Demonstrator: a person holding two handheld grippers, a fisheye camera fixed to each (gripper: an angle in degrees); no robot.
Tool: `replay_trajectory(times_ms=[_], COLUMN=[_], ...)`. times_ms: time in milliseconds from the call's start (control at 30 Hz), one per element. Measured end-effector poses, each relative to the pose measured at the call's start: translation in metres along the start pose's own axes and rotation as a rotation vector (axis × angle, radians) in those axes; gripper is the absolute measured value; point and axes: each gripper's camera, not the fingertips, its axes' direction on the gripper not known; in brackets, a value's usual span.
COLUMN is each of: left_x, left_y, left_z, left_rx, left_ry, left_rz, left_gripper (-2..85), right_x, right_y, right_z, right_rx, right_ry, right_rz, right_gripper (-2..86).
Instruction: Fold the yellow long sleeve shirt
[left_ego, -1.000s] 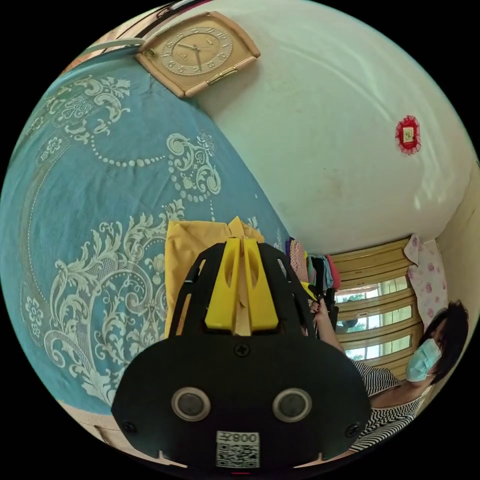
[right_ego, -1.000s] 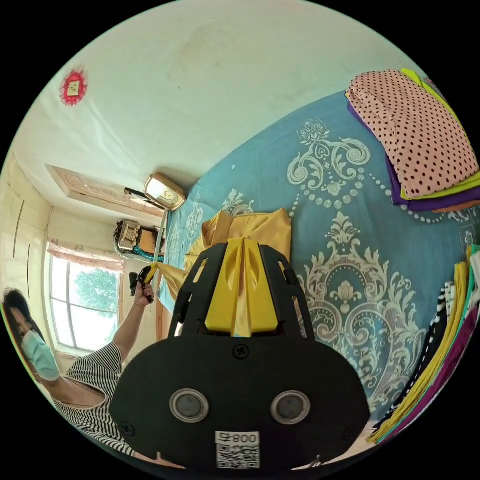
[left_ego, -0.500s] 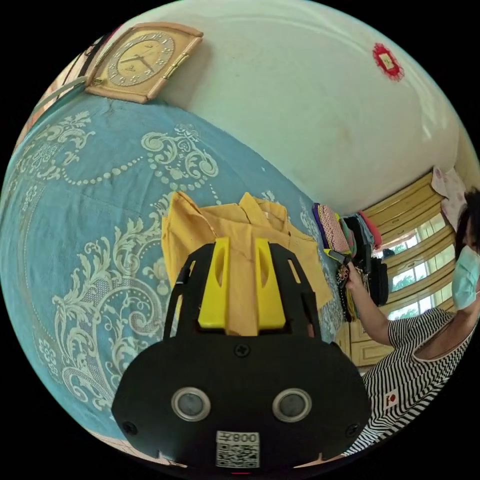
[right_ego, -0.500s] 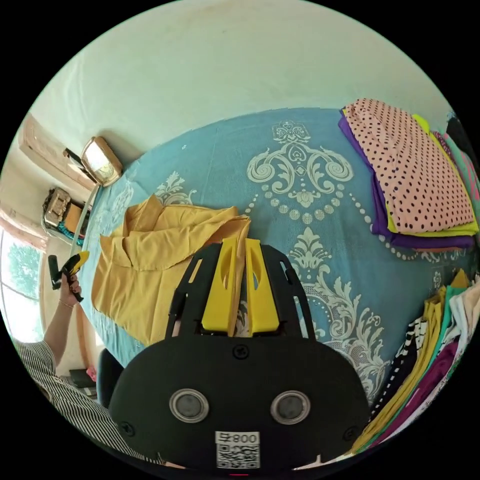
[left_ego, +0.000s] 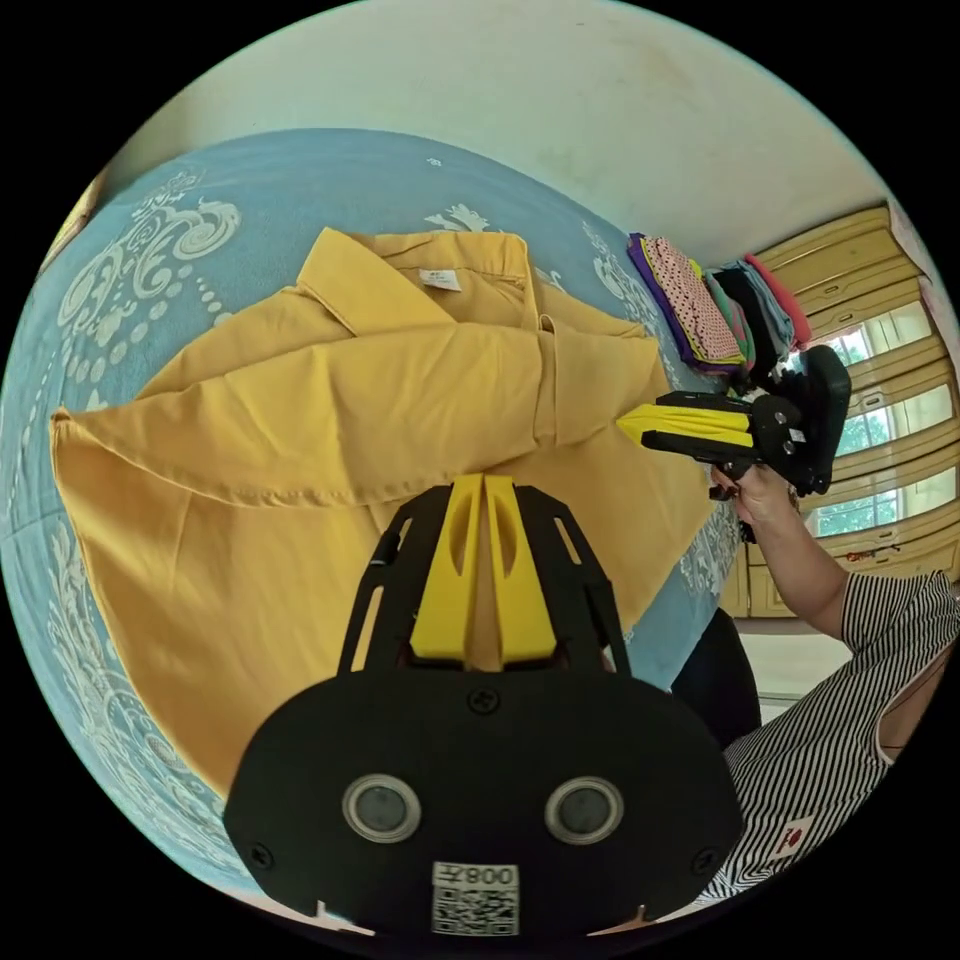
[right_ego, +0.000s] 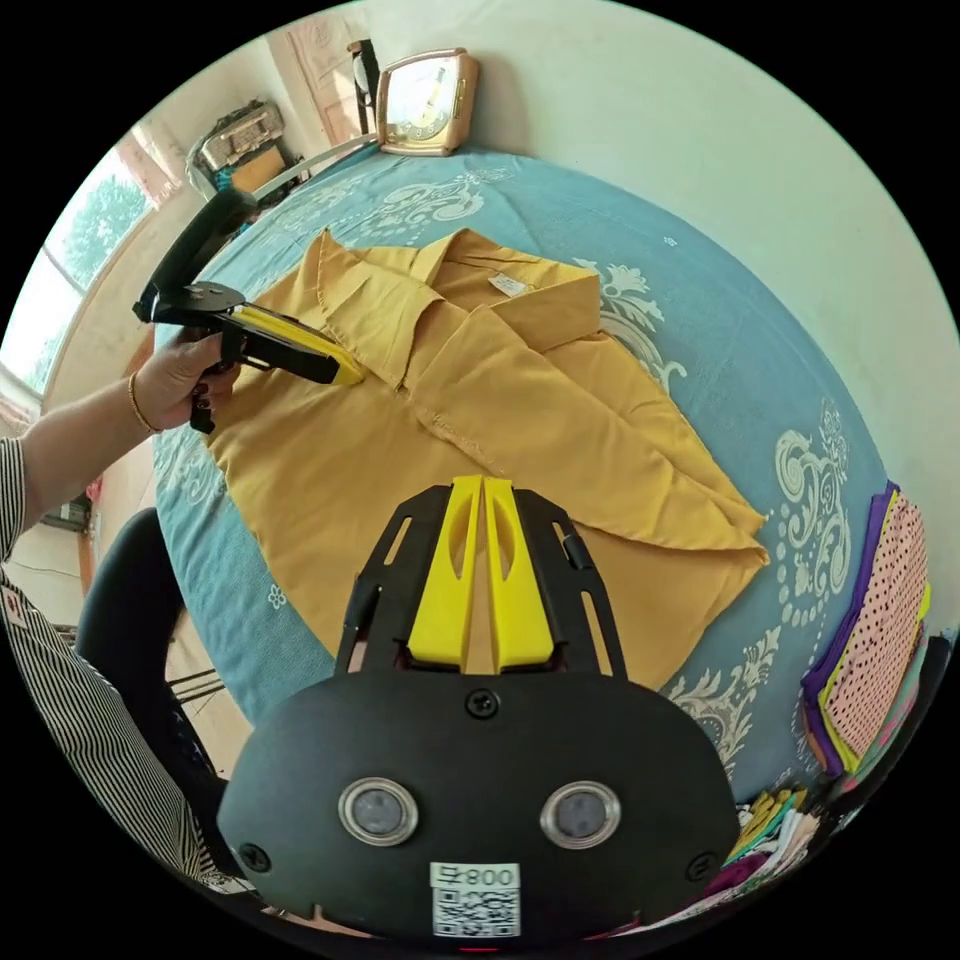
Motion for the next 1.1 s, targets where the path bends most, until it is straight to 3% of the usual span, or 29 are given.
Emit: replay_trajectory(times_ms=[267, 467, 600, 667, 833, 1100], left_x=[0.029, 0.039, 0.041, 0.051, 0.058, 0.020], left_y=[-0.063, -0.114, -0.113, -0.094, -0.063, -0.074], left_z=[0.023, 0.014, 0.018, 0.041, 0.107, 0.147], left_rx=[0.099, 0.219, 0.263, 0.227, 0.064, 0.042], left_ry=[-0.167, -0.256, -0.147, -0.044, 0.000, 0.143], left_rz=[0.099, 0.135, 0.163, 0.236, 0.242, 0.123], left_gripper=[0.5, 0.8, 1.8, 3.3, 5.7, 2.1], right_x=[-0.041, -0.035, -0.052, -0.080, -0.127, -0.157], right_y=[-0.059, -0.096, -0.092, -0.074, -0.043, -0.055], right_z=[-0.020, -0.075, -0.093, -0.095, -0.085, -0.076], right_rx=[0.044, 0.145, 0.142, 0.127, 0.108, 0.044], right_ry=[0.318, 0.328, 0.228, 0.278, 0.442, 0.512], right_rz=[-0.108, -0.061, -0.121, -0.211, -0.391, -0.482], right_gripper=[-0.3, 0.6, 3.8, 6.3, 6.5, 5.5])
